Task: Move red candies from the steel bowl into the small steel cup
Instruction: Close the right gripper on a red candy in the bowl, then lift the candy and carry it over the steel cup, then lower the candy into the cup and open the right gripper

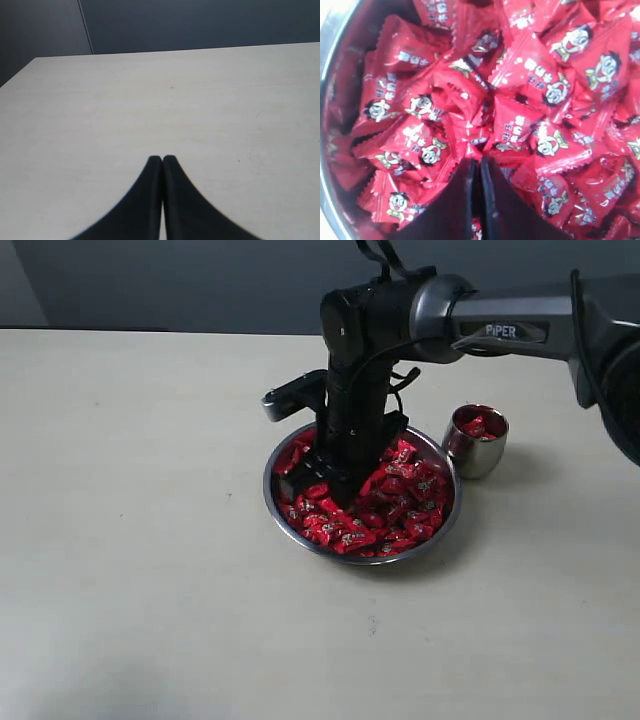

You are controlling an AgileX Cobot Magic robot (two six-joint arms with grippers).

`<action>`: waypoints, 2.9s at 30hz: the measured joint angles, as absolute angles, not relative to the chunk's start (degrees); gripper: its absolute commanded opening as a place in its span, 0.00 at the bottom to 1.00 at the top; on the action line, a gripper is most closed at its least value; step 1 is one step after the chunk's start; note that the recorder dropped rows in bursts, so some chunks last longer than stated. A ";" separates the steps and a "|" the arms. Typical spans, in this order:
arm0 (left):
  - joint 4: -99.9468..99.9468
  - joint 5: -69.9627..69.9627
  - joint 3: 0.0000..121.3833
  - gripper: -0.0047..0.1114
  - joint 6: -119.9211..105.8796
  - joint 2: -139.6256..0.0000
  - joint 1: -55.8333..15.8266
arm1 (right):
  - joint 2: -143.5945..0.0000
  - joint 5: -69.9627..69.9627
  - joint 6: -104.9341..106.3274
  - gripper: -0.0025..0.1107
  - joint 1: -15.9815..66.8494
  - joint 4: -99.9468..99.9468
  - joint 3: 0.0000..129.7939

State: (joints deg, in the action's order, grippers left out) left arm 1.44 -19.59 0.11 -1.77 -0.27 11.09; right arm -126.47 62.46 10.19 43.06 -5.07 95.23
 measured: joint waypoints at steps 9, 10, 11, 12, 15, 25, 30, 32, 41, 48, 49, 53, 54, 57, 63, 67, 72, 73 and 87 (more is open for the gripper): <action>1.44 -19.59 0.11 0.04 -1.77 -0.27 11.09 | -119.30 62.53 8.45 0.02 43.16 1.75 97.22; 1.44 -19.59 0.11 0.04 -1.77 -0.27 11.09 | -118.19 62.53 6.69 0.02 43.16 6.89 98.40; 1.44 -19.59 0.11 0.04 -1.77 -0.27 11.09 | -117.80 62.69 6.12 0.02 43.04 9.23 98.89; 1.44 -19.59 0.11 0.04 -1.77 -0.27 11.09 | -117.05 63.34 4.56 0.02 42.41 12.55 100.02; 1.44 -19.59 0.11 0.04 -1.77 -0.27 11.09 | -116.60 64.84 2.93 0.02 38.28 14.59 101.03; 1.44 -19.59 0.11 0.04 -1.77 -0.27 11.09 | -116.47 65.27 1.74 0.02 25.91 11.47 101.03; 1.44 -19.59 0.11 0.04 -1.77 -0.27 11.09 | -116.47 65.06 2.01 0.02 25.67 10.41 101.03; 1.44 -19.59 0.11 0.04 -1.77 -0.27 11.09 | -116.47 64.47 2.24 0.02 25.67 9.99 100.39; 1.44 -19.59 0.11 0.04 -1.77 -0.27 11.09 | -118.58 65.11 2.47 0.02 25.67 9.90 99.81; 1.44 -19.59 0.11 0.04 -1.77 -0.27 11.09 | -119.84 65.54 2.47 0.02 25.67 9.90 99.59; 1.44 -19.59 0.11 0.04 -1.77 -0.27 11.09 | -119.84 65.70 2.47 0.02 25.67 10.03 99.59; 1.44 -19.59 0.11 0.04 -1.77 -0.27 11.09 | -119.84 66.39 1.62 0.02 25.67 12.09 99.59; 1.44 -19.59 0.11 0.04 -1.77 -0.27 11.09 | -119.84 66.52 1.17 0.02 25.67 12.51 99.59; 1.44 -19.59 0.11 0.04 -1.77 -0.27 11.09 | -119.84 66.98 0.00 0.02 25.67 13.29 99.59; 1.44 -19.59 0.11 0.04 -1.77 -0.27 11.09 | -119.84 67.97 -3.29 0.02 25.67 13.43 99.59; 1.44 -19.59 0.11 0.04 -1.77 -0.27 11.09 | -119.84 68.22 -4.44 0.02 25.67 13.84 99.59; 1.44 -19.59 0.11 0.04 -1.77 -0.27 11.09 | -119.95 68.47 -4.72 0.02 25.67 12.92 99.59; 1.44 -19.59 0.11 0.04 -1.77 -0.27 11.09 | -120.24 68.96 -5.01 0.02 25.67 12.92 99.59; 1.44 -19.59 0.11 0.04 -1.77 -0.27 11.09 | -121.62 69.53 -5.75 0.02 25.67 14.28 99.59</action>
State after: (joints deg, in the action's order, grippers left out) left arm 1.44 -19.59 0.11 -1.77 -0.27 11.09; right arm -121.62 69.53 -5.75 25.67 14.28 99.59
